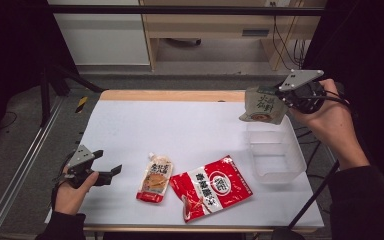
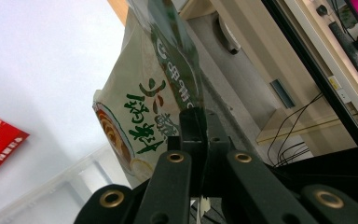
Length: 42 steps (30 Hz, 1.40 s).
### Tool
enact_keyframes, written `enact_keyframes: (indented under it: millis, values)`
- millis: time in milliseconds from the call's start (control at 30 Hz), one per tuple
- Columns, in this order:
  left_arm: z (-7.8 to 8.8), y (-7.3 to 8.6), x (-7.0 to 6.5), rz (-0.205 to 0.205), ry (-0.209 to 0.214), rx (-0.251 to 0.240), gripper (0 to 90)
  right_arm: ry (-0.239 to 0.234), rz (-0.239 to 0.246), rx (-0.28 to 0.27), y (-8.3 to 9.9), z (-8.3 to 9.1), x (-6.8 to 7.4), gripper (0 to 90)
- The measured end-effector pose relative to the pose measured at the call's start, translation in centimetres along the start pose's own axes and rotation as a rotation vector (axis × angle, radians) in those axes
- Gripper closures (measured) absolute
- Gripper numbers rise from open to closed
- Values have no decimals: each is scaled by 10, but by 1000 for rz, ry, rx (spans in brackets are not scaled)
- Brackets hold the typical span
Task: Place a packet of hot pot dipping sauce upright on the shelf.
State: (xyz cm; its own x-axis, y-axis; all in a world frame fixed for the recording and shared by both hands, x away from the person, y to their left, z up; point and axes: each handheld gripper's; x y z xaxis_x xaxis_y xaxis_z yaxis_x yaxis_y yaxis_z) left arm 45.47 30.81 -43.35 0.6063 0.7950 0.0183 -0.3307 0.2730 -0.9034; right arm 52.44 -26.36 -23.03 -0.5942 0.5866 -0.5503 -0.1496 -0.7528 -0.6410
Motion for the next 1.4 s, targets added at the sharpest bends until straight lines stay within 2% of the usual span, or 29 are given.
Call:
enact_keyframes:
  millis: [400,567,833,1100,1400]
  values:
    - [-2,1,1,5,-1,10,87,15,-32,22,25,-18,-10,900]
    - [-4,1,-1,0,12,16,87,21,-51,36,41,-33,-11,900]
    - [-3,1,1,5,21,9,87,15,-73,63,53,-50,-20,900]
    - [-3,1,-1,4,20,10,87,-10,-79,78,63,-60,-15,900]
    - [-4,1,-1,4,25,14,87,-35,-83,94,71,-62,-14,900]
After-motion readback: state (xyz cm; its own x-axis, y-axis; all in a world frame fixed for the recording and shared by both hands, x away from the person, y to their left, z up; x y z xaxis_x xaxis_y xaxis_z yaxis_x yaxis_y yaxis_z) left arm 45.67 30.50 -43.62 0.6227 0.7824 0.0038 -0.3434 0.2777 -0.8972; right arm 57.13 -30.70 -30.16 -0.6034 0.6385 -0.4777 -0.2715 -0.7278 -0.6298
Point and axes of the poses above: each handheld gripper's, and its own axes: z roughly backward along the jaws, y roughly out of its underside, x roughly to its left, and after that the axes turned 5 degrees about -x, right-handed
